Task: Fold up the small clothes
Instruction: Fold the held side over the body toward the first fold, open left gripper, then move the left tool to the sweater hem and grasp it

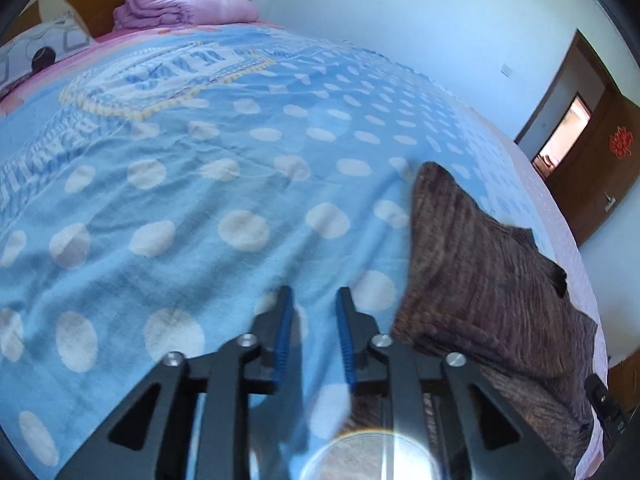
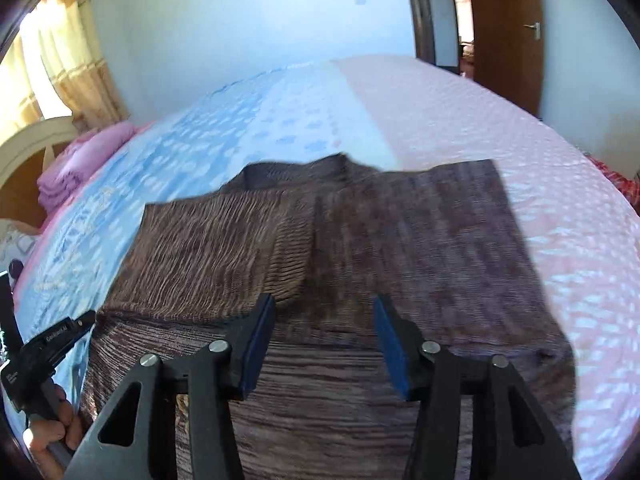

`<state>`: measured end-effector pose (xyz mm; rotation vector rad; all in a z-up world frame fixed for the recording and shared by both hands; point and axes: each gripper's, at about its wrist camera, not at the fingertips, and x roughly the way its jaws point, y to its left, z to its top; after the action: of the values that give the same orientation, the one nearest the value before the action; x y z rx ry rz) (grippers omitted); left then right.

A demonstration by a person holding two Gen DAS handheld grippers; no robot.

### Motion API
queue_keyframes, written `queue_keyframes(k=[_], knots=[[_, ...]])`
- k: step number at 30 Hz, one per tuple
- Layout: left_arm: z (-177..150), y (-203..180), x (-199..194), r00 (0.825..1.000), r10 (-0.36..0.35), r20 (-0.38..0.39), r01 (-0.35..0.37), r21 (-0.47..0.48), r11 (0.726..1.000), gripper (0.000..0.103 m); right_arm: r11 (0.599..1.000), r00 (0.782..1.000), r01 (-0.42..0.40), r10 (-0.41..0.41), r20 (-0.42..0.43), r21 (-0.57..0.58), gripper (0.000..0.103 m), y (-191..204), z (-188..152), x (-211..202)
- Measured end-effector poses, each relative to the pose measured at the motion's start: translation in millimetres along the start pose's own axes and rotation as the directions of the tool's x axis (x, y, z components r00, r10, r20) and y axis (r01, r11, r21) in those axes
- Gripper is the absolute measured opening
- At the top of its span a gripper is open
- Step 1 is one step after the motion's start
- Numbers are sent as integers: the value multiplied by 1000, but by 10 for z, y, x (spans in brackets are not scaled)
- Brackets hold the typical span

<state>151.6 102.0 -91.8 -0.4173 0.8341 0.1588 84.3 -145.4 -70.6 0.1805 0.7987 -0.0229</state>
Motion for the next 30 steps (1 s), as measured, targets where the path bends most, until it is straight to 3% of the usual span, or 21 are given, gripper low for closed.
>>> queue_keyframes(k=[2,3,6,9,11,12,13,16,18,22,26,30], knots=[[-23,-117,-127,998,-37,50,35,39,999,64,1000,1000,-3,2,7,14,38,-61,34,-18],[-23,-191,-179,996,-40,74,36,65,997,68,1000,1000,8,-8,9,14,37,-82,57,-13],[29,-454,-190,995,-58,81,46,140,989,68,999,999,40,-39,-14,11,32,-72,108,134],[80,-651,-2,998,20,64,-33,209,977,68,1000,999,15,-15,-38,2,32,-5,106,276],[73,-613,209,994,110,14,-110,220,969,68,1000,998,-23,23,-58,-13,32,91,91,372],[62,-555,295,993,117,-12,-112,224,968,71,999,996,-46,46,-77,-9,32,127,73,422],[71,-489,295,996,91,-13,-86,210,974,71,998,992,-70,70,-101,3,32,152,45,477],[97,-416,272,981,192,42,-196,242,950,71,998,994,-48,43,-102,-50,32,300,-40,496],[132,-307,314,986,168,11,-166,202,965,73,996,992,-56,48,-113,-64,32,341,-69,482],[134,-315,327,980,196,21,-196,214,957,78,992,991,-79,67,-116,-97,32,326,-111,451],[174,-133,248,997,69,-18,-66,135,989,81,989,990,-75,59,-126,-124,32,278,-188,203],[134,102,-44,995,-97,-38,101,101,990,80,979,996,-5,-12,-83,-204,32,259,-395,-215]])
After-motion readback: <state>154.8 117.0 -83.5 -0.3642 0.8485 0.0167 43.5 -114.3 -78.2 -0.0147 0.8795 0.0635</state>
